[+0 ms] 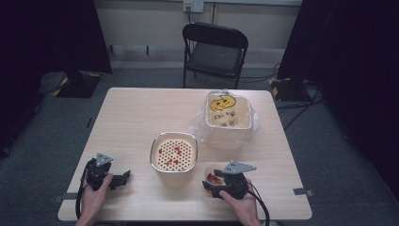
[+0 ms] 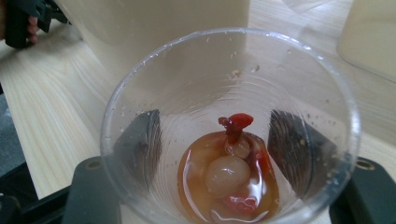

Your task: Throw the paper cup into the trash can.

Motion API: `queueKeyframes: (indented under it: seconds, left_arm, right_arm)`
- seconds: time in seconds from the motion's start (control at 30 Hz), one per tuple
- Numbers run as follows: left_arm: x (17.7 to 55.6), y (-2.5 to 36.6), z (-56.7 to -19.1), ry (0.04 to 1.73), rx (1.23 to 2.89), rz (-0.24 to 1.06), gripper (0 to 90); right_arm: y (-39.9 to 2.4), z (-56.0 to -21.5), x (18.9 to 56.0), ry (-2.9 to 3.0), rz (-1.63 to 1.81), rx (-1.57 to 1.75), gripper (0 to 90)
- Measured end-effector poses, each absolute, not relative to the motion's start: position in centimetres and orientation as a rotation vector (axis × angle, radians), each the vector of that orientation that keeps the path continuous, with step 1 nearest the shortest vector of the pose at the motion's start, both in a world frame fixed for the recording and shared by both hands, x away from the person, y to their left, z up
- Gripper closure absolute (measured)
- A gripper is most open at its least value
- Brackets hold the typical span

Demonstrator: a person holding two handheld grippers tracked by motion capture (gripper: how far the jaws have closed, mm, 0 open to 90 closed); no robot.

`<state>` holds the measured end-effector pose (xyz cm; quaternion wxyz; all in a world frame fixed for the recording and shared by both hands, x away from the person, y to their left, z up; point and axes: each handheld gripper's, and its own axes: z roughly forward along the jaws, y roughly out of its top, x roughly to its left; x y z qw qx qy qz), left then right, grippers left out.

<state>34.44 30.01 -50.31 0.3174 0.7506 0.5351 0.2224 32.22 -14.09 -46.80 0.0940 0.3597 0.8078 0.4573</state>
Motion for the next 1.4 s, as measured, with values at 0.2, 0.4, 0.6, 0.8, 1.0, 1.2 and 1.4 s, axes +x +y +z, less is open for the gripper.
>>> queueKeyframes:
  seconds: [0.2,0.4,0.6,0.8,1.0,1.2,1.4]
  left_arm:
    - [34.4,30.0,-50.3,1.408,1.975,0.585,0.0]
    - [34.4,30.0,-50.3,1.409,1.976,0.585,0.0]
    - [34.4,30.0,-50.3,1.408,1.975,0.585,0.0]
    - [34.4,30.0,-50.3,1.408,1.975,0.585,0.0]
    - [34.4,30.0,-50.3,1.408,1.976,0.585,0.0]
    - [34.4,30.0,-50.3,1.408,1.975,0.585,0.0]
    - [34.4,30.0,-50.3,1.408,1.976,0.585,0.0]
  right_arm:
    - [-14.7,-46.1,32.3,2.368,1.371,1.067,36.2]
    - [-15.1,-44.8,32.8,2.325,1.410,1.060,37.0]
    - [-15.3,-43.7,33.1,2.288,1.434,1.065,37.9]
    - [-15.5,-41.6,33.9,2.262,1.463,1.047,38.0]
    - [-15.2,-39.7,34.4,2.249,1.475,1.021,38.3]
    - [-14.0,-36.8,35.4,2.213,1.507,0.954,38.6]
    - [-12.8,-35.3,36.5,2.160,1.549,0.906,39.0]
